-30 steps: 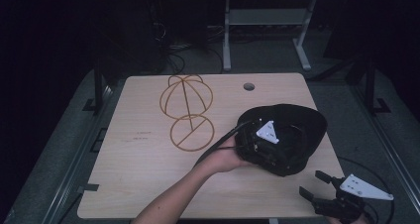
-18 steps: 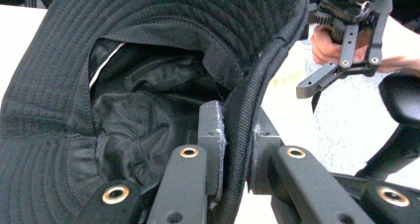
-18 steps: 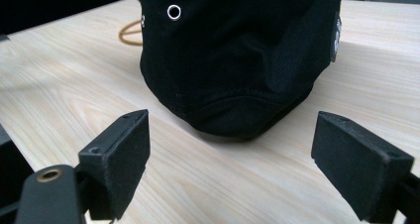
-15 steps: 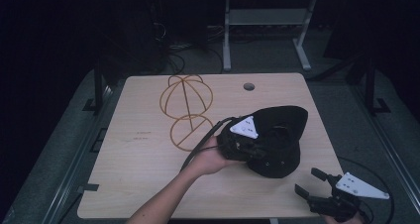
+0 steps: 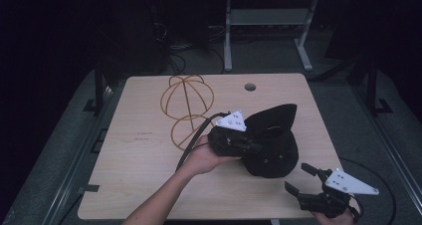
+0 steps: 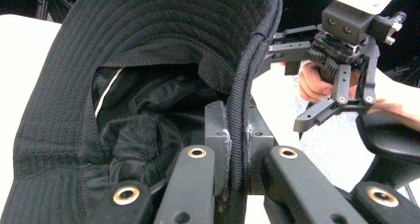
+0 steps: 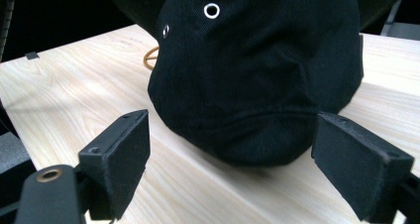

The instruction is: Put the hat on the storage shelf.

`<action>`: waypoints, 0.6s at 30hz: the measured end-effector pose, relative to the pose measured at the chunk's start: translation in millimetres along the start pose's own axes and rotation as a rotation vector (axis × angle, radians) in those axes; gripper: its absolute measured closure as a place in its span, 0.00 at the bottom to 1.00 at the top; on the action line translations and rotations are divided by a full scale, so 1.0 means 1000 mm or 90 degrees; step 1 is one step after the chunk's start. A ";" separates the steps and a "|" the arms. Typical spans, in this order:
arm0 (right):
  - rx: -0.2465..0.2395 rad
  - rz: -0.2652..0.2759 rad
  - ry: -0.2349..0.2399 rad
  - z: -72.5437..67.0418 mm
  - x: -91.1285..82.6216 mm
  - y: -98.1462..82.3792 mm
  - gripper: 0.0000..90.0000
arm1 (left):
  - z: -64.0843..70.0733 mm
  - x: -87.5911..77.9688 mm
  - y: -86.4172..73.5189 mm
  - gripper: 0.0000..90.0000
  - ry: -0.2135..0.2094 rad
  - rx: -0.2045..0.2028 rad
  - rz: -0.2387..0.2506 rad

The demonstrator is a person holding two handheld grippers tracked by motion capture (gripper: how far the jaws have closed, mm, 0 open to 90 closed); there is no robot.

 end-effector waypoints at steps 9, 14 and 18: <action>-0.019 0.015 -0.017 -0.007 0.008 0.010 0.16 | 0.004 0.000 0.017 0.94 -0.022 -0.011 0.021; -0.011 0.026 -0.009 -0.011 0.009 0.018 0.16 | 0.010 0.001 0.027 0.95 -0.032 -0.009 0.028; -0.020 0.023 -0.004 -0.014 0.014 0.018 0.16 | 0.015 0.001 0.035 0.95 -0.037 -0.003 0.033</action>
Point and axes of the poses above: each handheld gripper's, and its own axes: x roughly forward along the jaws, y roughly out of its top, z roughly to its right, the point moved 8 cm from there along x, roughly forward along the jaws, and after that the axes turned 14 degrees about -z, right-handed, at the moved point
